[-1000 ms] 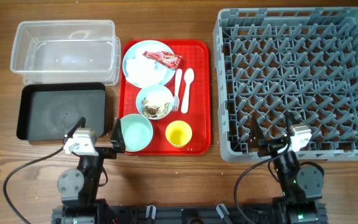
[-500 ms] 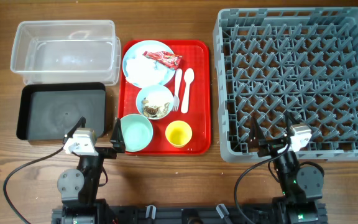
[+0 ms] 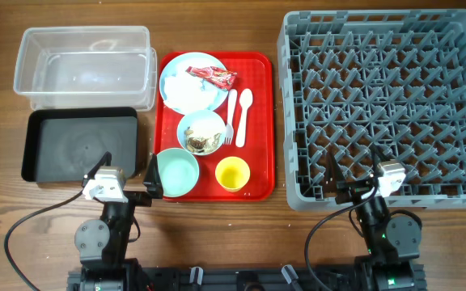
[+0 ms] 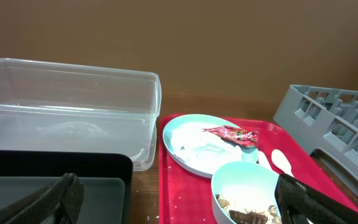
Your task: Sort waste into correct bins and load items into the dishwasher rack
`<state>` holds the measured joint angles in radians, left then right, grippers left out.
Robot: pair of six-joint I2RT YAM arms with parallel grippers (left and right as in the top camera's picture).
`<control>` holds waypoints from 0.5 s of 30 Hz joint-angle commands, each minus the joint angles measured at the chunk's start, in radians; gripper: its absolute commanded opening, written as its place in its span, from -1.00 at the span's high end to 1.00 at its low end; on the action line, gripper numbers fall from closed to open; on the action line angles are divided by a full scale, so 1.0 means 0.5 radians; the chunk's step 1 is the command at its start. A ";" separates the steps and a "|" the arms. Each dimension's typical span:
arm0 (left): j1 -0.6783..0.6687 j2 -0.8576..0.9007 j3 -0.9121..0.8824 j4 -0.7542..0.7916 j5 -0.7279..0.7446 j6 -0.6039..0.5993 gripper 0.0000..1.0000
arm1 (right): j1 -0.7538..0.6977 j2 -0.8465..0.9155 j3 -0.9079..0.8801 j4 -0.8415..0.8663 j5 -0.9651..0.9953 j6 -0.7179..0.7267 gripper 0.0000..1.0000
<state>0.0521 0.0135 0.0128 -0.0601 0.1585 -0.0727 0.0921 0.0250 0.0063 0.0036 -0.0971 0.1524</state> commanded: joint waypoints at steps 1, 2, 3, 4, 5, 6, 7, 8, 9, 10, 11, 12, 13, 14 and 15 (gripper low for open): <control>-0.005 -0.021 -0.014 -0.002 0.024 -0.027 -1.00 | 0.001 -0.003 -0.002 0.007 -0.032 0.014 -1.00; -0.005 -0.021 -0.014 -0.002 0.024 -0.027 -1.00 | 0.001 -0.003 -0.002 0.007 -0.032 0.014 -0.99; -0.005 -0.021 -0.014 -0.002 0.025 -0.027 -1.00 | 0.001 -0.003 -0.002 0.007 -0.032 0.014 -0.99; -0.005 -0.021 -0.014 -0.002 0.025 -0.027 -1.00 | 0.001 -0.003 -0.002 0.007 -0.032 0.014 -0.99; -0.005 -0.021 -0.014 -0.002 0.025 -0.027 -1.00 | 0.001 -0.003 -0.002 0.007 -0.032 0.014 -0.99; -0.005 -0.021 -0.014 -0.001 0.025 -0.027 -1.00 | 0.001 -0.003 -0.002 0.007 -0.032 0.014 -1.00; -0.005 -0.021 -0.014 -0.002 0.024 -0.027 -1.00 | 0.001 -0.003 -0.002 0.007 -0.032 0.014 -0.99; -0.005 -0.021 -0.014 -0.002 0.024 -0.027 -1.00 | 0.001 -0.003 -0.002 0.007 -0.032 0.013 -0.99; -0.005 -0.021 -0.014 -0.002 0.025 -0.027 -1.00 | 0.001 -0.003 -0.002 0.007 -0.032 0.014 -0.99; -0.005 -0.021 -0.014 -0.001 0.024 -0.027 -1.00 | 0.001 -0.003 -0.002 0.007 -0.032 0.014 -0.99; -0.005 -0.021 -0.014 -0.001 0.024 -0.026 -1.00 | 0.001 -0.003 -0.002 0.007 -0.032 0.014 -0.99; -0.005 -0.021 -0.014 0.000 0.024 -0.027 -1.00 | 0.001 -0.003 -0.002 0.007 -0.032 0.014 -0.98; -0.005 -0.021 -0.014 -0.001 0.024 -0.026 -1.00 | 0.001 -0.003 -0.002 0.007 -0.032 0.014 -1.00; -0.005 -0.021 -0.014 -0.001 0.024 -0.027 -1.00 | 0.001 -0.003 -0.002 0.007 -0.032 0.014 -0.97; -0.005 -0.021 -0.014 -0.001 0.024 -0.027 -1.00 | 0.001 -0.003 -0.002 0.007 -0.032 0.013 -0.99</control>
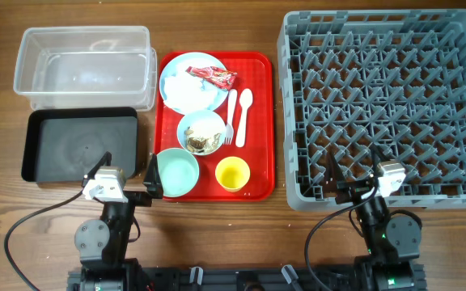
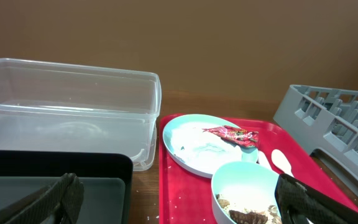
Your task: Sort waste into correct bins and load items into the dishwasher rack
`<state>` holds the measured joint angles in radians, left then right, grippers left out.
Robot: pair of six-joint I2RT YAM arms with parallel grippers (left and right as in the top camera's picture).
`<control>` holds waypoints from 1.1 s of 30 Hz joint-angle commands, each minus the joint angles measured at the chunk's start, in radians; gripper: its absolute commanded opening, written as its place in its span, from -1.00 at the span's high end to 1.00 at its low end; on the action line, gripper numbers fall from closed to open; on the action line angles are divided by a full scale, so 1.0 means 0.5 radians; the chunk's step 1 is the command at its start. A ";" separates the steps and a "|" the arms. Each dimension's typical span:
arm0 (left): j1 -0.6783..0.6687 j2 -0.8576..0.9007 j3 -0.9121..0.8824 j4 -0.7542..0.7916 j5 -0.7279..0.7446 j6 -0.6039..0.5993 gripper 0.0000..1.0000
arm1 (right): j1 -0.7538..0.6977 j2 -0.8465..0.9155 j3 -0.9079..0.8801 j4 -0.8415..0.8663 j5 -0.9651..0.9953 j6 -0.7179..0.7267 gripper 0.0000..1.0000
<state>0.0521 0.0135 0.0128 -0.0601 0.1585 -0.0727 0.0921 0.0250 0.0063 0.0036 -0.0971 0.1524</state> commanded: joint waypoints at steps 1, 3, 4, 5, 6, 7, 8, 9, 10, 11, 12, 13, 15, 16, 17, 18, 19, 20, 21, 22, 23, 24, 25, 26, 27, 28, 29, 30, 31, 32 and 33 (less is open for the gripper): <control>-0.005 -0.021 -0.014 -0.001 0.024 -0.027 -1.00 | 0.000 -0.003 -0.002 0.007 -0.031 0.013 -0.99; -0.005 -0.021 -0.014 -0.001 0.024 -0.027 -1.00 | 0.001 -0.003 -0.002 0.008 -0.032 0.013 -0.99; -0.005 -0.021 -0.014 -0.001 0.024 -0.027 -1.00 | 0.000 -0.003 -0.002 0.007 -0.032 0.013 -0.99; -0.005 -0.021 -0.014 -0.001 0.024 -0.027 -1.00 | 0.001 -0.003 -0.002 0.007 -0.033 0.014 -0.99; -0.005 -0.021 -0.014 -0.001 0.024 -0.027 -1.00 | 0.001 -0.003 -0.002 0.006 -0.034 0.016 -1.00; -0.005 -0.021 -0.014 -0.001 0.024 -0.027 -1.00 | 0.001 -0.003 -0.002 0.007 -0.033 0.015 -0.99; -0.005 -0.021 -0.014 -0.001 0.024 -0.027 -1.00 | 0.001 -0.003 -0.002 0.007 -0.033 0.015 -0.99; -0.005 -0.021 -0.014 -0.001 0.024 -0.027 -1.00 | 0.001 -0.003 -0.002 0.007 -0.034 0.015 -1.00; -0.005 -0.021 -0.014 -0.001 0.024 -0.027 -1.00 | 0.001 -0.003 -0.002 0.007 -0.033 0.015 -1.00; -0.005 -0.021 -0.014 -0.001 0.024 -0.027 -1.00 | 0.001 -0.003 -0.002 0.008 -0.033 0.015 -0.99; -0.005 -0.021 -0.014 0.000 0.024 -0.027 -1.00 | 0.001 -0.003 -0.002 0.008 -0.033 0.015 -0.99; -0.005 -0.021 -0.014 -0.001 0.025 -0.027 -1.00 | 0.001 -0.003 -0.002 0.008 -0.036 0.017 -0.99; -0.005 -0.021 -0.014 0.001 0.026 -0.027 -1.00 | 0.001 -0.003 -0.002 0.013 -0.039 0.016 -0.99; -0.005 -0.021 -0.014 0.002 0.031 -0.027 -1.00 | 0.001 -0.003 -0.002 0.021 -0.079 0.014 -1.00; -0.005 -0.021 -0.014 0.008 0.053 -0.027 -1.00 | 0.001 -0.003 -0.002 0.032 -0.119 0.012 -0.99; -0.005 -0.021 -0.011 0.015 0.074 -0.027 -1.00 | 0.001 -0.003 -0.002 0.052 -0.136 0.012 -1.00; -0.005 -0.021 -0.002 0.013 0.102 -0.027 -1.00 | 0.001 -0.003 -0.001 0.076 -0.163 0.012 -0.99; -0.005 -0.020 0.008 0.007 0.121 -0.027 -1.00 | 0.001 -0.003 0.005 0.083 -0.188 0.011 -1.00; -0.005 -0.012 0.027 0.000 0.135 -0.027 -1.00 | 0.001 -0.002 0.021 0.081 -0.214 0.009 -1.00; -0.005 0.006 0.057 -0.011 0.140 -0.027 -1.00 | 0.001 -0.002 0.036 0.081 -0.227 0.009 -0.99; -0.005 0.062 0.127 -0.037 0.142 -0.027 -1.00 | 0.001 0.005 0.059 0.081 -0.231 0.009 -1.00; -0.005 0.128 0.195 -0.063 0.156 -0.027 -1.00 | 0.000 0.023 0.089 0.081 -0.230 0.007 -0.99; -0.005 0.186 0.249 -0.086 0.158 -0.027 -1.00 | 0.000 0.050 0.119 0.081 -0.230 0.006 -0.99; -0.005 0.266 0.317 -0.119 0.162 -0.027 -1.00 | 0.001 0.078 0.145 0.081 -0.231 0.002 -0.99; -0.005 0.340 0.374 -0.150 0.163 -0.027 -1.00 | 0.000 0.117 0.176 0.081 -0.230 0.000 -0.99; -0.005 0.533 0.513 -0.206 0.163 -0.026 -1.00 | 0.000 0.227 0.256 0.081 -0.231 -0.010 -0.99; -0.005 0.650 0.597 -0.236 0.163 -0.025 -1.00 | 0.001 0.299 0.309 0.081 -0.233 -0.032 -0.99; -0.005 0.798 0.704 -0.273 0.163 -0.025 -1.00 | 0.000 0.413 0.395 0.080 -0.231 -0.047 -0.99; -0.005 0.951 0.823 -0.319 0.177 -0.024 -1.00 | 0.000 0.510 0.469 0.079 -0.233 -0.060 -0.99; -0.005 1.077 0.929 -0.369 0.180 -0.024 -1.00 | 0.000 0.591 0.531 0.076 -0.233 -0.072 -0.99; -0.005 1.205 1.043 -0.430 0.192 -0.021 -1.00 | 0.000 0.730 0.639 0.063 -0.261 -0.111 -0.99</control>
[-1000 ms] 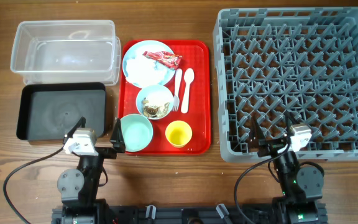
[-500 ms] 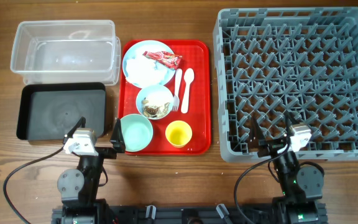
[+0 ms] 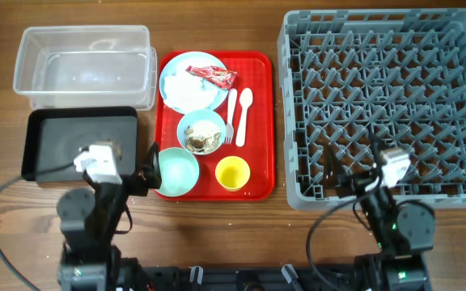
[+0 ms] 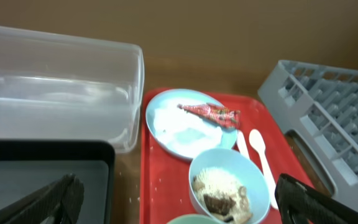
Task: Sort waste into correct bins and load items into the dishwasher rack
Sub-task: 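Reach the left gripper to the plate and grasp the white tissue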
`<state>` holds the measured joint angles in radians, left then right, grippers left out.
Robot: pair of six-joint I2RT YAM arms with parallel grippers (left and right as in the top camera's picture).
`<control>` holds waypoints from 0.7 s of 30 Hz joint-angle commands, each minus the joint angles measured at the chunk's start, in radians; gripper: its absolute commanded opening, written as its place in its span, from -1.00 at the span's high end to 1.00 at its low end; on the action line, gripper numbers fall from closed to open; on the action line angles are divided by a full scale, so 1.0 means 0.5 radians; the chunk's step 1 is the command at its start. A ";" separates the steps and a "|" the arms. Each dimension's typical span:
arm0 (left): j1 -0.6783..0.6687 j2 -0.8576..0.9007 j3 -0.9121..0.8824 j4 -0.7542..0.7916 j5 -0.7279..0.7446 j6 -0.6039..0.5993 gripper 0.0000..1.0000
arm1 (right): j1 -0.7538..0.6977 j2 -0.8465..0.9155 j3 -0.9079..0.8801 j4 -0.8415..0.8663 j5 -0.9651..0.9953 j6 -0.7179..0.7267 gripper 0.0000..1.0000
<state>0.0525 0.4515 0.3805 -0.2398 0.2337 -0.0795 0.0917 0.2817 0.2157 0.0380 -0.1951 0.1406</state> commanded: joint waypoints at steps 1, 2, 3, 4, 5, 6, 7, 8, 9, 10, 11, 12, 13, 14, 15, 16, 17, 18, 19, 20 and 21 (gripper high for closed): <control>-0.007 0.491 0.462 -0.163 0.050 -0.005 -1.00 | 0.001 0.351 0.333 -0.052 -0.081 -0.098 -1.00; -0.012 0.600 0.568 -0.230 0.049 -0.005 -1.00 | 0.001 0.448 0.418 -0.099 -0.082 -0.098 -0.99; -0.024 0.710 0.678 -0.301 0.049 -0.005 -1.00 | 0.002 0.566 0.524 -0.164 -0.101 -0.123 -0.99; -0.041 0.822 0.797 -0.380 0.048 -0.004 -1.00 | 0.001 0.701 0.652 -0.254 -0.111 -0.131 -0.99; -0.076 0.968 0.952 -0.482 0.048 0.017 -1.00 | 0.001 0.829 0.772 -0.341 -0.111 -0.131 -0.99; -0.114 1.077 1.073 -0.561 0.046 0.057 -0.99 | 0.001 0.935 0.878 -0.431 -0.111 -0.133 -0.99; -0.169 1.223 1.228 -0.658 0.029 0.094 -0.99 | 0.001 1.070 1.027 -0.558 -0.111 -0.143 -1.00; -0.215 1.347 1.360 -0.740 -0.002 0.093 -1.00 | 0.001 1.166 1.137 -0.665 -0.113 -0.168 -0.99; -0.246 1.434 1.453 -0.800 -0.025 0.093 -1.00 | 0.001 1.259 1.247 -0.773 -0.117 -0.198 -0.99; -0.287 1.581 1.611 -0.900 -0.053 0.092 -1.00 | 0.001 1.375 1.388 -0.914 -0.124 -0.240 -0.99; -0.315 1.774 1.831 -1.048 -0.059 0.091 -1.00 | 0.002 1.475 1.513 -1.043 -0.126 -0.252 -0.99; -0.327 1.955 2.058 -1.215 -0.059 0.080 -1.00 | 0.001 1.564 1.631 -1.158 -0.138 -0.252 -0.99; -0.330 2.149 2.297 -1.403 -0.057 0.065 -1.00 | 0.001 1.626 1.696 -1.214 -0.138 -0.253 -0.99; -0.336 2.348 2.547 -1.603 -0.055 0.060 -1.00 | 0.001 1.666 1.712 -1.206 -0.140 -0.230 -0.99; -0.350 2.565 2.809 -1.791 -0.038 0.061 -1.00 | 0.002 1.698 1.712 -1.206 -0.140 -0.204 -0.99; -0.368 2.745 3.001 -1.878 0.015 0.062 -1.00 | 0.002 1.717 1.711 -1.216 -0.140 -0.179 -0.98; -0.379 2.865 3.101 -1.872 0.069 0.062 -1.00 | 0.002 1.732 1.711 -1.221 -0.140 -0.159 -0.99; -0.391 2.957 3.126 -1.799 0.083 0.060 -1.00 | 0.002 1.747 1.711 -1.244 -0.140 -0.154 -0.99; -0.397 3.017 3.125 -1.759 0.095 0.061 -1.00 | 0.001 1.759 1.711 -1.260 -0.140 -0.155 -0.99; -0.410 3.103 3.125 -1.718 0.105 0.107 -1.00 | 0.001 1.767 1.711 -1.278 -0.140 -0.154 -1.00; -0.431 3.169 3.125 -1.711 0.150 0.266 -1.00 | 0.002 1.775 1.711 -1.296 -0.140 -0.155 -0.99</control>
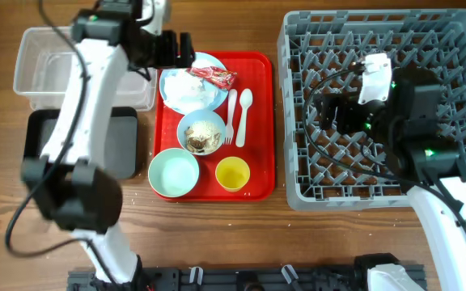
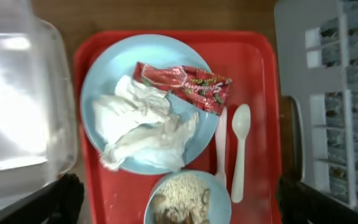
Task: Sort waste into correct bins and load items into the dishwasher rack
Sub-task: 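Reach the left gripper to the plate and grasp the white tissue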
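Note:
My left gripper (image 1: 176, 50) hangs open and empty over the far left of the red tray (image 1: 261, 121), its fingers (image 2: 64, 199) spread wide. Below it lies a light-blue plate (image 2: 104, 81) carrying a crumpled white napkin (image 2: 142, 124) and a red wrapper (image 2: 188, 84). Nearer me are a bowl of food scraps (image 2: 188, 199), a white fork (image 2: 221, 143) and a white spoon (image 2: 239, 149). An empty light-blue bowl (image 1: 176, 172) and a yellow cup (image 1: 233, 173) stand at the tray's front. My right gripper (image 1: 330, 111) hovers over the grey dishwasher rack (image 1: 427, 48), fingers apart, holding nothing.
A clear plastic bin (image 1: 55, 73) stands left of the tray at the back. In front of it sits a black bin (image 1: 55, 145), partly covered by my left arm. The rack fills the right side of the wooden table.
Both arms have left the table's front edge. The left gripper is now over the plate at the back of the tray, looking straight down. The right gripper is now over the rack's middle left.
At the two oldest moments both arms sat low at the front edge, grippers open, nothing changing. Later both stood a little higher and the left wrist saw the tray from above. Now both reach out over the table, and every item lies where it was.

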`<state>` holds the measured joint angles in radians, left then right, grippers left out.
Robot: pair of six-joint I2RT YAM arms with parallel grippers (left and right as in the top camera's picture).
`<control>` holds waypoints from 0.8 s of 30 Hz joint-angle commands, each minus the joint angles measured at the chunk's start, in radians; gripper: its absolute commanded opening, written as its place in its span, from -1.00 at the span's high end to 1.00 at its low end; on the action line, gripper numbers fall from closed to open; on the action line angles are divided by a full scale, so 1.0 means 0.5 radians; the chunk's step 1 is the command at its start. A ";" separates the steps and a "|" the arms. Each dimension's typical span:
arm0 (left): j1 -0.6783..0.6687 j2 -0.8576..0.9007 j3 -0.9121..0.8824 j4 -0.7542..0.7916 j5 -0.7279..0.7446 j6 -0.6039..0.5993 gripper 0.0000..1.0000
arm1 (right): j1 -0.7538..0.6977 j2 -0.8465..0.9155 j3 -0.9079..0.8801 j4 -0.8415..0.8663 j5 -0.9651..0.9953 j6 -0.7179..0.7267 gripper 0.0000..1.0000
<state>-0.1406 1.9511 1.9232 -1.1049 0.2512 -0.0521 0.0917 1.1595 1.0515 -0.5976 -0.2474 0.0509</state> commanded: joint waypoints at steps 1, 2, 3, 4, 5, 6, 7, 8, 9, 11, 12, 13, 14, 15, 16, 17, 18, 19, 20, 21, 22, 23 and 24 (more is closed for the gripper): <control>-0.077 0.236 0.040 0.015 0.105 0.368 -1.00 | 0.002 0.030 0.040 -0.034 -0.035 0.024 -0.99; -0.111 0.299 0.040 0.018 0.041 0.437 -1.00 | 0.001 0.034 0.040 -0.036 -0.035 0.024 -0.99; -0.137 0.351 0.040 0.021 -0.028 0.467 -1.00 | 0.002 0.035 0.040 -0.035 -0.035 0.024 -1.00; -0.157 0.406 0.040 0.030 -0.102 0.465 -1.00 | 0.001 0.035 0.040 -0.035 -0.035 0.024 -1.00; -0.175 0.465 0.040 0.037 -0.167 0.466 -1.00 | 0.002 0.036 0.040 -0.036 -0.035 0.024 -0.99; -0.186 0.533 0.040 0.051 -0.217 0.466 -1.00 | 0.002 0.038 0.040 -0.036 -0.035 0.024 -1.00; -0.186 0.598 0.040 0.073 -0.232 0.467 -1.00 | 0.002 0.043 0.040 -0.035 -0.035 0.024 -0.99; -0.185 0.644 0.040 0.091 -0.246 0.465 -1.00 | 0.002 0.044 0.040 -0.035 -0.035 0.024 -0.99; -0.181 0.699 0.040 0.117 -0.262 0.465 -1.00 | 0.002 0.046 0.040 -0.036 -0.035 0.024 -0.99; -0.181 0.767 0.040 0.156 -0.290 0.465 -1.00 | 0.002 0.046 0.040 -0.036 -0.035 0.024 -0.99; -0.181 0.789 0.040 0.178 -0.291 0.465 -1.00 | 0.002 0.046 0.040 -0.035 -0.035 0.025 -0.99; -0.181 0.806 0.040 0.194 -0.290 0.465 -1.00 | 0.002 0.047 0.040 -0.034 -0.035 0.024 -0.99; -0.181 0.816 0.040 0.209 -0.290 0.465 -0.99 | 0.002 0.052 0.040 -0.034 -0.035 0.024 -1.00; -0.182 0.828 0.040 0.230 -0.289 0.463 -0.91 | 0.002 0.055 0.040 -0.034 -0.035 0.024 -1.00; -0.183 0.835 0.040 0.237 -0.288 0.462 -0.75 | 0.002 0.057 0.040 -0.034 -0.035 0.024 -1.00; -0.183 0.838 0.040 0.238 -0.278 0.455 -0.50 | 0.002 0.057 0.040 -0.035 -0.035 0.024 -0.99; -0.183 0.843 0.040 0.243 -0.258 0.456 -0.08 | 0.002 0.056 0.040 -0.035 -0.035 0.024 -1.00; -0.183 0.843 0.040 0.245 -0.243 0.455 0.16 | 0.002 0.056 0.040 -0.035 -0.035 0.024 -1.00; -0.183 0.843 0.040 0.246 -0.224 0.455 0.33 | 0.002 0.057 0.040 -0.035 -0.035 0.024 -1.00; -0.183 0.843 0.040 0.246 -0.211 0.439 0.56 | 0.002 0.056 0.040 -0.035 -0.035 0.025 -0.99; -0.183 0.843 0.040 0.245 -0.207 0.401 0.63 | 0.002 0.057 0.040 -0.035 -0.035 0.025 -0.99; -0.183 0.843 0.040 0.246 -0.207 0.360 0.80 | 0.001 0.056 0.040 -0.034 -0.035 0.025 -0.99; -0.183 0.843 0.040 0.245 -0.201 0.343 0.92 | 0.001 0.056 0.040 -0.034 -0.035 0.024 -0.99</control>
<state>-0.2340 2.3489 1.9244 -0.9855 0.1280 0.1631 0.0917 1.1793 1.0515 -0.6170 -0.2474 0.0517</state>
